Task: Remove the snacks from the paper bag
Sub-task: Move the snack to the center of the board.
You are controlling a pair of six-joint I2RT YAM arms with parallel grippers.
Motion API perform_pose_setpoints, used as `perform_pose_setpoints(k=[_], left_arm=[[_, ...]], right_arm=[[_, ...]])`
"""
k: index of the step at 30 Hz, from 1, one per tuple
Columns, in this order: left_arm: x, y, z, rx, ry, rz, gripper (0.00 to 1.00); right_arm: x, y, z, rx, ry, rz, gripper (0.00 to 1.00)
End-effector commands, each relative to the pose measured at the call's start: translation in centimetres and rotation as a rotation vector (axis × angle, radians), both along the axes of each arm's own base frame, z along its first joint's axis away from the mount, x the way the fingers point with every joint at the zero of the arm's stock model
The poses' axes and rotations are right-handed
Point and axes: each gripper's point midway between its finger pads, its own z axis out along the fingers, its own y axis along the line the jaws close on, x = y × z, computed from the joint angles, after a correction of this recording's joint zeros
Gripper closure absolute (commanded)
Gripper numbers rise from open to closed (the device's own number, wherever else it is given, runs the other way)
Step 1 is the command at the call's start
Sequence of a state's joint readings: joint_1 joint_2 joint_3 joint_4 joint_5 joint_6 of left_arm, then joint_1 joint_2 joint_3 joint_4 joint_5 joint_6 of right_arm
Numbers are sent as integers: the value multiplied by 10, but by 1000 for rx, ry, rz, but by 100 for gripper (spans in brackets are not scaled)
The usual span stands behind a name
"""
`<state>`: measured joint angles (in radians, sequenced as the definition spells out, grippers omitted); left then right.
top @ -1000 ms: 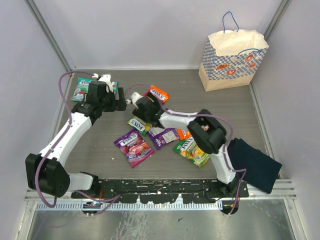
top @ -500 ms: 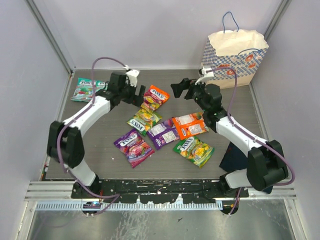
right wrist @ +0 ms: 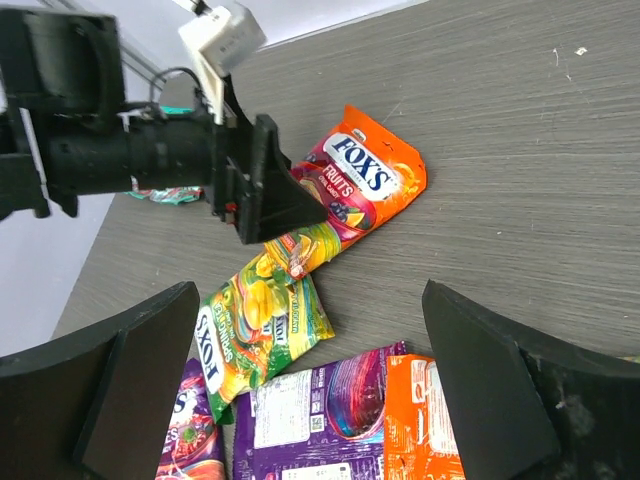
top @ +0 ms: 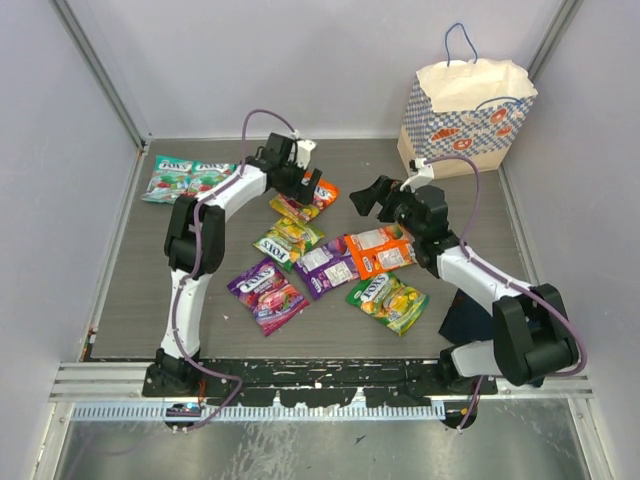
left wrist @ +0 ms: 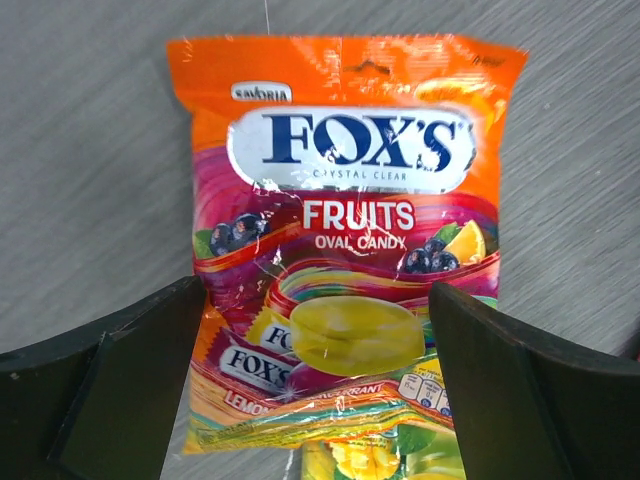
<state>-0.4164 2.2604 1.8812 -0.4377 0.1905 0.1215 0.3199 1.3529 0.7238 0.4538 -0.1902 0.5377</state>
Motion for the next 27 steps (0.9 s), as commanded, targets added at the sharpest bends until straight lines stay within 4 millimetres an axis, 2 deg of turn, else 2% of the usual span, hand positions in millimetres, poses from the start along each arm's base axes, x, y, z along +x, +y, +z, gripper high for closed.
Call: perform_pose_setpoints(k=[1,4,8,13,15,22,27], left_arm=[[0,5,2,11,40,114,6],[0,18,-13,52,57,197,5],[12,43,-25,115,50,334,2],[32,93,-33,158,41,541,2],[37,107,-32,154,31,582,2],[51,139,-32,181,19,653,1],[53,148,-29,174,33,673,0]], right_arm=[[-3,-6,35,61,-82,-10,0],[-5,-8,35,72,-78,-1,0],[-6,-6,34,88,-75,17,0],[-7,-5,34,100,-74,33,0],[-7,-5,35,101,-75,35,0],[-6,-1,34,117,-69,60,0],[-6,3,32,123,-59,79,0]])
